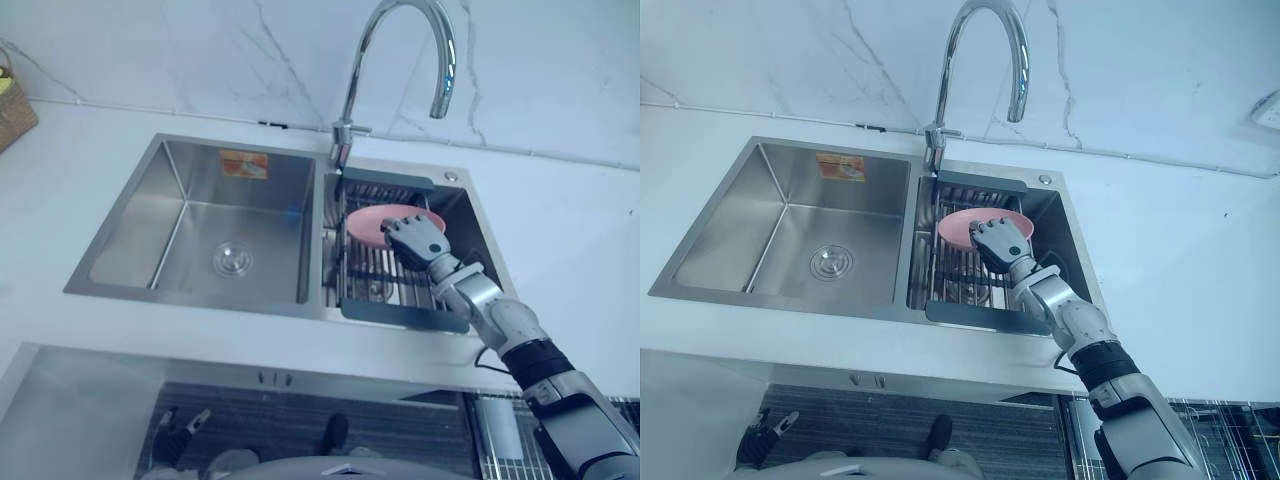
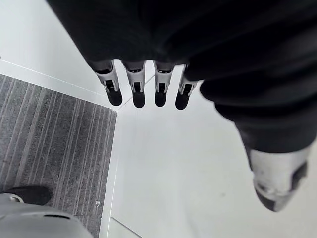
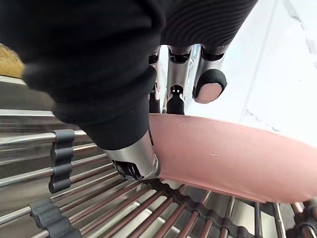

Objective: Walk over to the sink, pick up the cup, carry it to the dishwasher, place the cup inside the dishwasher, then close the dishwasher door

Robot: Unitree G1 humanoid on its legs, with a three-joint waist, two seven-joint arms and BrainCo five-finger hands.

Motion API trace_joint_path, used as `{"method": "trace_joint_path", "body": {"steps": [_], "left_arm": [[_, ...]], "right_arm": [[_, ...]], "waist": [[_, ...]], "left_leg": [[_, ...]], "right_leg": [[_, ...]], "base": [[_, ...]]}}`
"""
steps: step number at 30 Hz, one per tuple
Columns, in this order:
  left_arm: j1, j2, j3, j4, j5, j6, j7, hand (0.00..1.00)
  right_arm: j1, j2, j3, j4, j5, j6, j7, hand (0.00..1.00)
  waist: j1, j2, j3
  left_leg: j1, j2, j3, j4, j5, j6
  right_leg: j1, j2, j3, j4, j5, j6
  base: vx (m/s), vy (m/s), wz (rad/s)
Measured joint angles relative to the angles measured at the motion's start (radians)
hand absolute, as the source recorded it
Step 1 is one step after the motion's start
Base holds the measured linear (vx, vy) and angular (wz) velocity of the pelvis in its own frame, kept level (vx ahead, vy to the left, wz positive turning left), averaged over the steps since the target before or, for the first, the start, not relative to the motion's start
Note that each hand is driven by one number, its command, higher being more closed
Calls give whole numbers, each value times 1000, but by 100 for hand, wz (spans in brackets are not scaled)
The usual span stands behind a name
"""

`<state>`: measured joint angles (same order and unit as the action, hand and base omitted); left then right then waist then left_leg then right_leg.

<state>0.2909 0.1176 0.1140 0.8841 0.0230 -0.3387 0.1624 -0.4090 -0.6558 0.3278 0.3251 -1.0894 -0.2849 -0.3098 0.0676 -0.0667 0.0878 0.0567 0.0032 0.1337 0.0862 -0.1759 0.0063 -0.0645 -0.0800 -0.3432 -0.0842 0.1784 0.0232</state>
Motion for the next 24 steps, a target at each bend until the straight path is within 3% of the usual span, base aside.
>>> {"method": "trace_joint_path", "body": {"steps": [24], "left_arm": [[5,-2,0,2,-1,-12,11,0]], "right_arm": [[0,-2,-39,-44,110,3,1,100]], "waist": [[-13,10,7]], "left_leg": [[15,2,3,-1,-1,-1]], "right_leg": [[13,1,3,-5,0,0]], "base": [[0,0,0]]}}
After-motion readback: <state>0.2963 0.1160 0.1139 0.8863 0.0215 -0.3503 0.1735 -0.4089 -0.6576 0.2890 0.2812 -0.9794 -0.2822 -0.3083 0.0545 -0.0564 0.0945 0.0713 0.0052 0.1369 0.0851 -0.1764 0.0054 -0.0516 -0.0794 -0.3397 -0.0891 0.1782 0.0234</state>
